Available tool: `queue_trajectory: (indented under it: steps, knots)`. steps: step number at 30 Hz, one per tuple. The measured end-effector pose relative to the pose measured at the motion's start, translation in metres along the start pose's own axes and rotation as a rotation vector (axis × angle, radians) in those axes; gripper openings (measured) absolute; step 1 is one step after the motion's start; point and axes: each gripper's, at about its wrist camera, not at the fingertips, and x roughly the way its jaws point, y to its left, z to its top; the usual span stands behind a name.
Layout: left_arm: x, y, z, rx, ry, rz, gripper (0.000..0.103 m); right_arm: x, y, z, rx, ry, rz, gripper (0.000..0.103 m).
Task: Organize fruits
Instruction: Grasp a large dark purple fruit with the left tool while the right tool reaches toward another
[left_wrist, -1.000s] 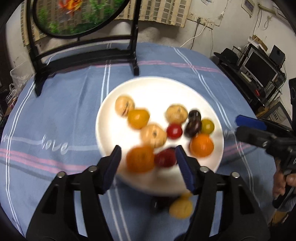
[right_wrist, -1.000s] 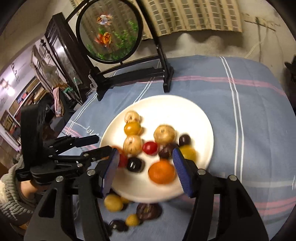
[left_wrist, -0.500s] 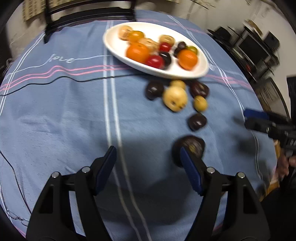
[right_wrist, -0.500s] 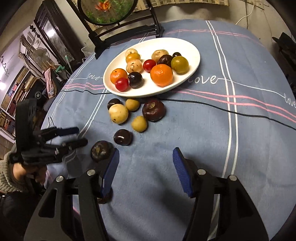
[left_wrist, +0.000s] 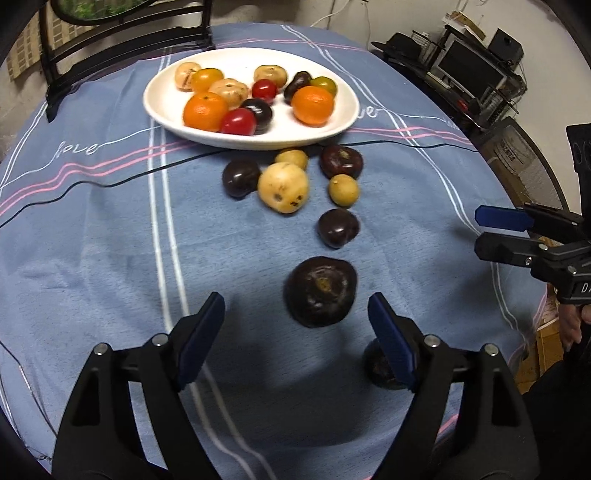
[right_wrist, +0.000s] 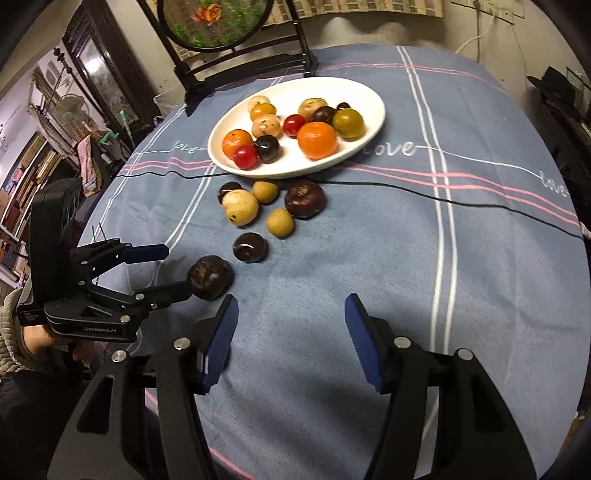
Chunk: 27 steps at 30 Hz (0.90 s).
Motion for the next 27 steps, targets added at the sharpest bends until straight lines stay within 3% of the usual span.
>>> queue_trajectory:
  steps: [16, 20, 22, 27]
  knots:
    - [0.032, -0.017, 0.012, 0.008, 0.031, -0.016, 0.08, -0.018, -0.032, -0.021, 0.072, 0.004, -0.06, 0.061]
    - [0.036, -0.021, 0.012, 0.035, 0.034, 0.003, 0.066, -0.017, -0.035, -0.022, 0.077, 0.011, -0.063, 0.061]
    - [0.035, -0.021, 0.013, 0.043, 0.03, 0.008, 0.05, -0.016, -0.035, -0.022, 0.077, 0.013, -0.061, 0.061]
    - [0.03, -0.016, 0.009, 0.034, 0.016, -0.003, 0.047, -0.013, -0.03, -0.017, 0.061, 0.019, -0.046, 0.061]
